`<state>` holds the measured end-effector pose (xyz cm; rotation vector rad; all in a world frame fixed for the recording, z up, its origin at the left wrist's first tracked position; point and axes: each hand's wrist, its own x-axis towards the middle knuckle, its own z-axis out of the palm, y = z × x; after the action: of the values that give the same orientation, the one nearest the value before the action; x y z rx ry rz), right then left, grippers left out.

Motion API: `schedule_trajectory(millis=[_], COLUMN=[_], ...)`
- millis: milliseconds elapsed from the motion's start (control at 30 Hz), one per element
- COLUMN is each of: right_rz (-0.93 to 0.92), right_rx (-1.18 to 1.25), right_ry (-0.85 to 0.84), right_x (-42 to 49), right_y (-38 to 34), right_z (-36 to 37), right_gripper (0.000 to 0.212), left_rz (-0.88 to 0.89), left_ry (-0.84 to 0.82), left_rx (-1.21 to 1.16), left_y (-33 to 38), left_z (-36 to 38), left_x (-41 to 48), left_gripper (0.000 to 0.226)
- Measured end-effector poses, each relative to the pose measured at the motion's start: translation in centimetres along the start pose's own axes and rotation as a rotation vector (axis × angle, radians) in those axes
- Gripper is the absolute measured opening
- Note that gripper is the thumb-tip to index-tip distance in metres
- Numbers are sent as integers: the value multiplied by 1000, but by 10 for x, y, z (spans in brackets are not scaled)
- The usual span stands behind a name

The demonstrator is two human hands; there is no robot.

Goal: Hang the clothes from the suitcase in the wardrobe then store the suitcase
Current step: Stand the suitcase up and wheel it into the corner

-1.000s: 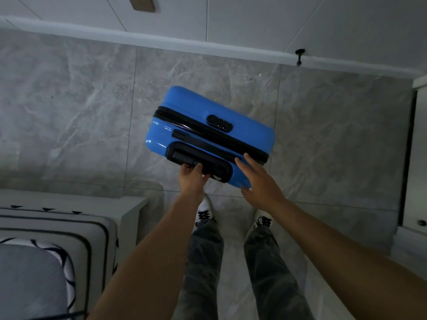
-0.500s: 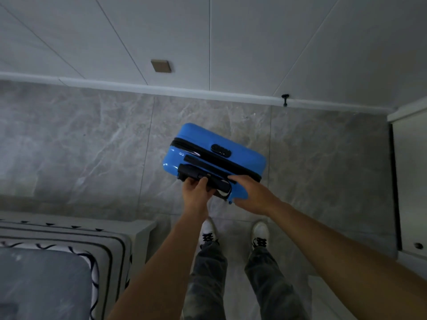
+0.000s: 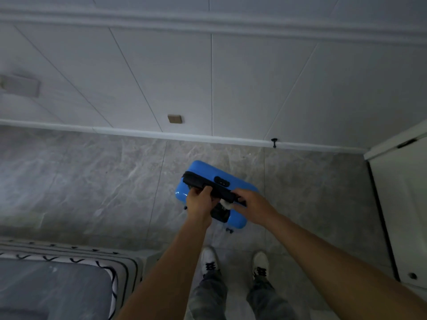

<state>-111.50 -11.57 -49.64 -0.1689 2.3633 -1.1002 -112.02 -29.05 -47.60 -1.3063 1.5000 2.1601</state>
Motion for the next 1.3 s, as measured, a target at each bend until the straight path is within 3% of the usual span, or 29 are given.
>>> schedule_trajectory(millis=[367,567,700,767,900,1000,1067,1167,1300], right_rz=[-5,41,67,80,22,8,29,45,64], right_rx=[-76,-168,-180,-186,-265,-346,-392,-456,-475], right_ry=[58,29,31,23,-10,-21,-22,-54,-41], right_x=[-38,-48,-51,-51,-48,-41,-36,-26,-13], right_y=[-66,-85,-93,-94,-102,-110,-112,-109,-102], right_z=[-42,-43,-38,-35,-25,-16,-10,-5,-3], right_gripper=[25,26,25,25,39,36,33,38,32], left_rz=[-22,-63,-71,8,614,887,892,868,867], left_ry=[-9,-140,-281,-282,-116,-243,-382,-547,-579], left_rx=[59,159,553,726,992,1333,1695,2118,2214], left_y=[48,66,91,100,112,118,119,123,136], left_z=[0,-11,-30,-42,-58,-57,-55,-50,-43], left_x=[-59,-74,-78,-75,-54,-40,-29,-12,-1], left_gripper=[16,8,20,19,5,36,58,59,36])
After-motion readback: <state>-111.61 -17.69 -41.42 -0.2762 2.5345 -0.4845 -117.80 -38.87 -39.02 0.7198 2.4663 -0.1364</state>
